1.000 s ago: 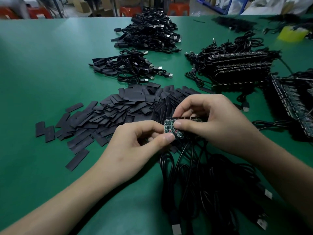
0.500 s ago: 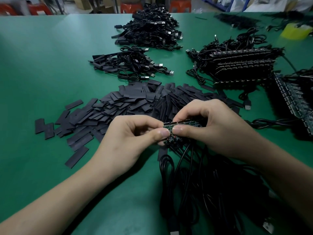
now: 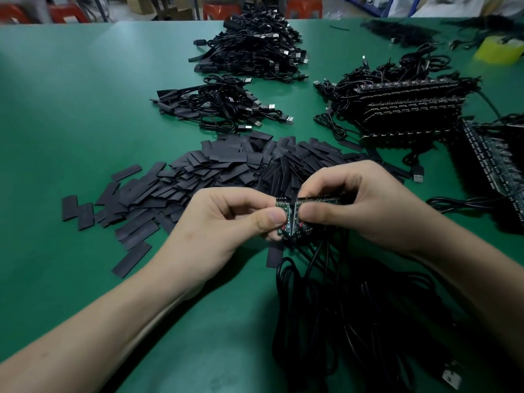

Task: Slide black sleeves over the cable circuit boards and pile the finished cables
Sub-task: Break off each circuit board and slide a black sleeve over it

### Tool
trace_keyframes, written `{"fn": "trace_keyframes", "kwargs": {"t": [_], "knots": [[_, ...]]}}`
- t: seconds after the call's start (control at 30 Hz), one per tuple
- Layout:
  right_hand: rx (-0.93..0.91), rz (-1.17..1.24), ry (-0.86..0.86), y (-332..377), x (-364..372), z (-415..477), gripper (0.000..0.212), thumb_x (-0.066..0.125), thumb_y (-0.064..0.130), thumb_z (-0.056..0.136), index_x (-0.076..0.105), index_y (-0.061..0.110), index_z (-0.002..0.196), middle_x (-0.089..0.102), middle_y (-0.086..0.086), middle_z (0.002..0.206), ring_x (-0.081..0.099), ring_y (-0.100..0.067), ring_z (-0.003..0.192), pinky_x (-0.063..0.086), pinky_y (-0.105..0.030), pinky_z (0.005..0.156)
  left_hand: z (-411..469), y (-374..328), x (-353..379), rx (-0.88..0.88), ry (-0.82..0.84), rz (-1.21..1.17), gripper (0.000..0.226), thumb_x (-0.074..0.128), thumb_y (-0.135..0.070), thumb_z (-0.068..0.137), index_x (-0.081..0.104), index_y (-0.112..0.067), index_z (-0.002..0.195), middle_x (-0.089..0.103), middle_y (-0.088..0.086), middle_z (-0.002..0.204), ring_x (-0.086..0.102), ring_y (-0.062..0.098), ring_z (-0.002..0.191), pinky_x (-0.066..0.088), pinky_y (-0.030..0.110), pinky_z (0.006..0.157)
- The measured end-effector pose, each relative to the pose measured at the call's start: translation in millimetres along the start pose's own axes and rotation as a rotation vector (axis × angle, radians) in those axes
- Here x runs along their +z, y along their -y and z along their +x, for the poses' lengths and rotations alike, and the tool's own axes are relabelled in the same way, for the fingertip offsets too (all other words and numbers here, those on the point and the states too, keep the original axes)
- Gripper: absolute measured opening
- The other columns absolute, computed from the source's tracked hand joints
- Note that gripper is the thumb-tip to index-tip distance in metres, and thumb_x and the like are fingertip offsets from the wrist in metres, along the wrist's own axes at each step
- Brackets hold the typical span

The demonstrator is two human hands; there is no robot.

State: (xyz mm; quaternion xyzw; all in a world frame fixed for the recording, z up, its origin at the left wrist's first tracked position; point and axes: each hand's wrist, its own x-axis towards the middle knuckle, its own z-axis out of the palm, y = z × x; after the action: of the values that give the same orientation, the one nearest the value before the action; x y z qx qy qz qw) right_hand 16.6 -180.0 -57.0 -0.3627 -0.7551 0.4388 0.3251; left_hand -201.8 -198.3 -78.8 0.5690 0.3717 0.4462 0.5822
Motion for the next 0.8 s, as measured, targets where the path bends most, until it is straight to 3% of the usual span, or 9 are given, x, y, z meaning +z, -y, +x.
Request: {"fn": "trace_keyframes", "kwargs": {"t": [0.1,0.17,0.3,0.37,0.43,0.6,0.7,0.8], "knots": [[0.065,-0.061,-0.106,-1.7,-11.9,-2.0,0.009,0.075,0.041,0.076,0.077,0.032,0.078,0.075,0.010,0.078,0.066,0.002,0.071,0.049,-0.013,0.069,1.3,-0.5,-1.7,0.020,-0.072,0.021,0.003,0.075,-0.016,0.073,0.078,-0.015,0.073,0.073,0.005,0.066,0.067,0.008,0.060,0.053,0.015,0.063],[0.123,-0.232,-0.166,-2.4,-18.6,-3.3,0.019,0.071,0.055,0.072,0.077,0.038,0.079,0.075,0.011,0.081,0.067,0.001,0.074,0.052,-0.020,0.074,1.1,-0.8,-1.4,0.057,-0.110,0.052,0.001,0.077,-0.017,0.071,0.078,-0.017,0.071,0.073,0.005,0.066,0.068,0.008,0.060,0.052,0.014,0.064],[0.099,-0.618,-0.188,4.7,-10.8,-3.3,0.041,0.061,0.076,0.075,0.072,0.046,0.100,0.066,0.024,0.098,0.059,0.002,0.102,0.050,-0.032,0.093,-0.5,-0.1,1.3,0.160,-0.161,0.152,0.005,0.080,-0.022,0.070,0.078,-0.020,0.074,0.075,0.001,0.070,0.067,0.007,0.063,0.052,0.015,0.065],[-0.055,-0.644,-0.179,9.4,2.7,-1.3,0.039,0.060,0.065,0.086,0.074,0.037,0.108,0.066,0.024,0.101,0.058,-0.005,0.109,0.048,-0.040,0.096,-1.1,1.1,0.2,0.239,-0.176,0.257,0.007,0.083,-0.027,0.073,0.078,-0.024,0.077,0.074,-0.001,0.073,0.065,0.008,0.066,0.051,0.019,0.066],[-0.136,-0.575,-0.145,9.9,12.3,-0.6,0.027,0.062,0.050,0.093,0.076,0.028,0.103,0.070,0.018,0.101,0.060,-0.010,0.107,0.048,-0.042,0.093,-1.2,2.6,-1.2,0.291,-0.190,0.322,0.008,0.081,-0.029,0.076,0.077,-0.025,0.079,0.073,-0.002,0.074,0.063,0.009,0.069,0.049,0.023,0.066],[-0.034,-0.317,-0.062,11.0,7.6,-1.9,0.006,0.076,0.032,0.087,0.075,0.027,0.090,0.073,0.015,0.088,0.069,-0.002,0.089,0.050,-0.019,0.082,-4.5,1.2,3.6,0.189,-0.164,0.288,0.014,0.082,-0.033,0.079,0.072,-0.024,0.076,0.069,-0.001,0.066,0.059,0.010,0.057,0.048,0.020,0.058],[-0.040,-0.284,-0.056,9.8,6.4,-2.8,0.007,0.077,0.027,0.087,0.072,0.026,0.083,0.072,0.013,0.079,0.067,-0.001,0.076,0.049,-0.015,0.073,-9.3,2.6,4.1,0.147,-0.066,0.592,0.046,0.060,-0.061,0.087,0.069,-0.021,0.068,0.064,-0.004,0.056,0.058,0.011,0.050,0.044,0.026,0.052],[0.003,-0.165,-0.179,5.3,6.5,-3.4,0.013,0.076,0.025,0.089,0.066,0.024,0.080,0.071,0.004,0.074,0.065,-0.014,0.066,0.053,-0.029,0.067,-14.7,-0.8,7.2,0.099,0.063,0.851,0.071,0.040,-0.084,0.083,0.061,-0.019,0.064,0.048,-0.001,0.050,0.044,0.013,0.047,0.037,0.031,0.048]]}}
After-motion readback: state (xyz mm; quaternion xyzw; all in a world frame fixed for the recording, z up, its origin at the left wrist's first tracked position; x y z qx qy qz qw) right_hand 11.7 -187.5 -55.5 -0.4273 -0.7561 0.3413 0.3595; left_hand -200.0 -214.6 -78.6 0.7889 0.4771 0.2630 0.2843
